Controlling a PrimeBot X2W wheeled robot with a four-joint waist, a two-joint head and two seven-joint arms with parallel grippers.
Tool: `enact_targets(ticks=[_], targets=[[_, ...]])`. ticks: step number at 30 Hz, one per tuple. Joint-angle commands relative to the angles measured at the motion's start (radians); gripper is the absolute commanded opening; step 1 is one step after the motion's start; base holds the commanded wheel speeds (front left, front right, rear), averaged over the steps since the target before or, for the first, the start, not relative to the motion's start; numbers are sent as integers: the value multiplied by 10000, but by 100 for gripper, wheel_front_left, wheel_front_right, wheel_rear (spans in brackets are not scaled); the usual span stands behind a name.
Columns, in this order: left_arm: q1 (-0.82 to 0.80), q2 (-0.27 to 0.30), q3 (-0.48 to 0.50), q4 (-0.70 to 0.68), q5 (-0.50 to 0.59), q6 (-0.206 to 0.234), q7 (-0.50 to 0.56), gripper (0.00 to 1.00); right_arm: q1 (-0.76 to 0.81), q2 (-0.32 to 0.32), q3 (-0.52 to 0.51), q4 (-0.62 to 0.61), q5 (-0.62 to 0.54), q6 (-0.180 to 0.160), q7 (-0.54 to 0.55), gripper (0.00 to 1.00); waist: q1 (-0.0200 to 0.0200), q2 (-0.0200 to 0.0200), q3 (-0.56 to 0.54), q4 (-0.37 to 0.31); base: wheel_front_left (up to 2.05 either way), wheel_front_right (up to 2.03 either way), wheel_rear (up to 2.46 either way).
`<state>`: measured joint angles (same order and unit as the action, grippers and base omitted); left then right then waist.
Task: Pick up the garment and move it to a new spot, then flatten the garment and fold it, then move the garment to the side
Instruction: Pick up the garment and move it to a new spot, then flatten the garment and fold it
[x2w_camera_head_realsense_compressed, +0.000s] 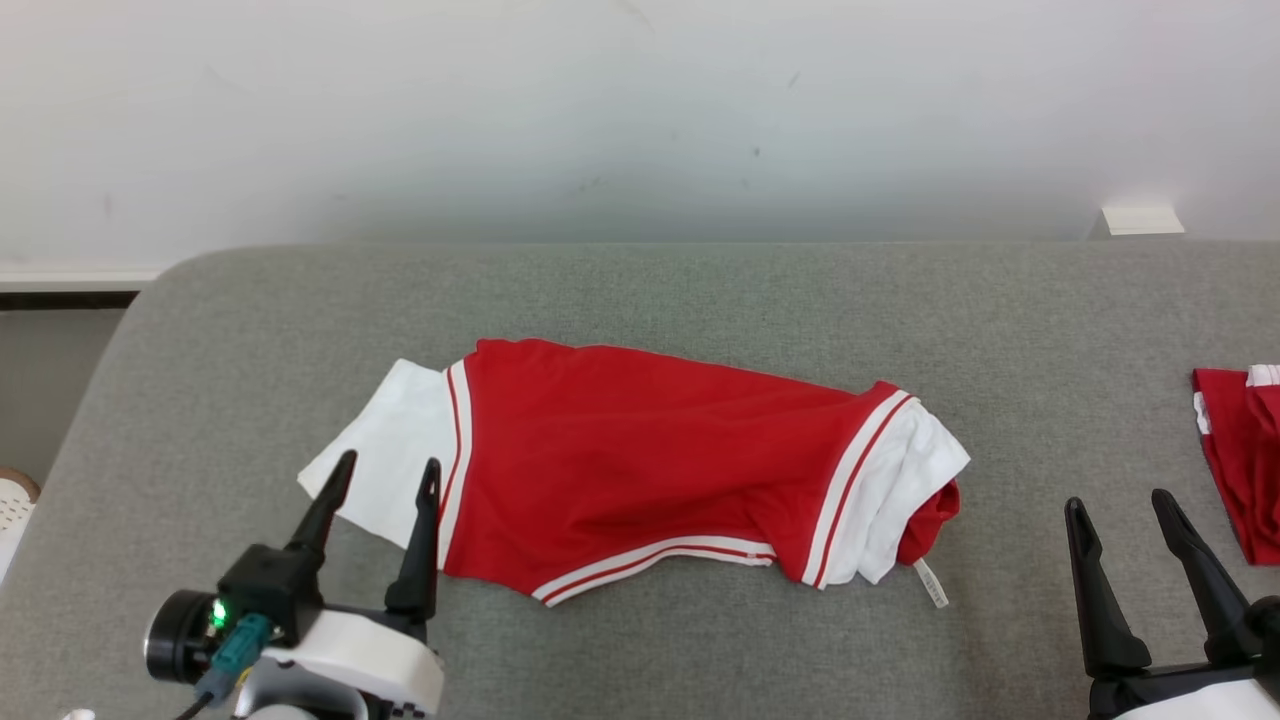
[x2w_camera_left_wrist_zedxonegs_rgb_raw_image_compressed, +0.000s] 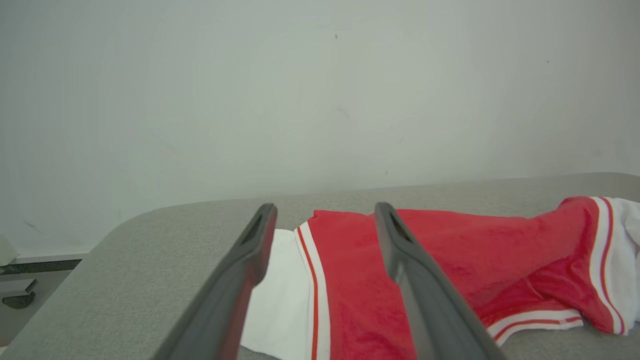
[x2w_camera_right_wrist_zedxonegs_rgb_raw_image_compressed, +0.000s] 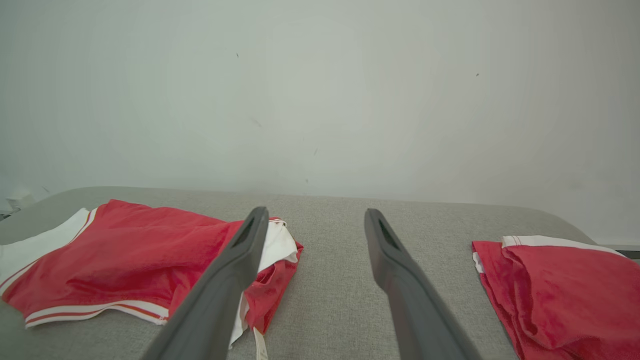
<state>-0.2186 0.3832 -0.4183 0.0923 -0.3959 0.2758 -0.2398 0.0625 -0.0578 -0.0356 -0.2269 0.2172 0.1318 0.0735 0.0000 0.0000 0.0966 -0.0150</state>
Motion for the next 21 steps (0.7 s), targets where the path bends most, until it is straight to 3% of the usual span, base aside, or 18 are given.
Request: enact_targets(ticks=[1, 21], targets=[[215, 40, -17, -27, 33, 44, 41, 100, 127, 18, -8, -54, 32, -27, -1, 100, 0, 0, -70, -37, 0, 0, 0], [388, 67, -36, -331, -173, 218, 4, 100, 258, 70, 9, -269, 92, -27, 60, 100, 0, 0, -74, 104, 0, 0, 0]])
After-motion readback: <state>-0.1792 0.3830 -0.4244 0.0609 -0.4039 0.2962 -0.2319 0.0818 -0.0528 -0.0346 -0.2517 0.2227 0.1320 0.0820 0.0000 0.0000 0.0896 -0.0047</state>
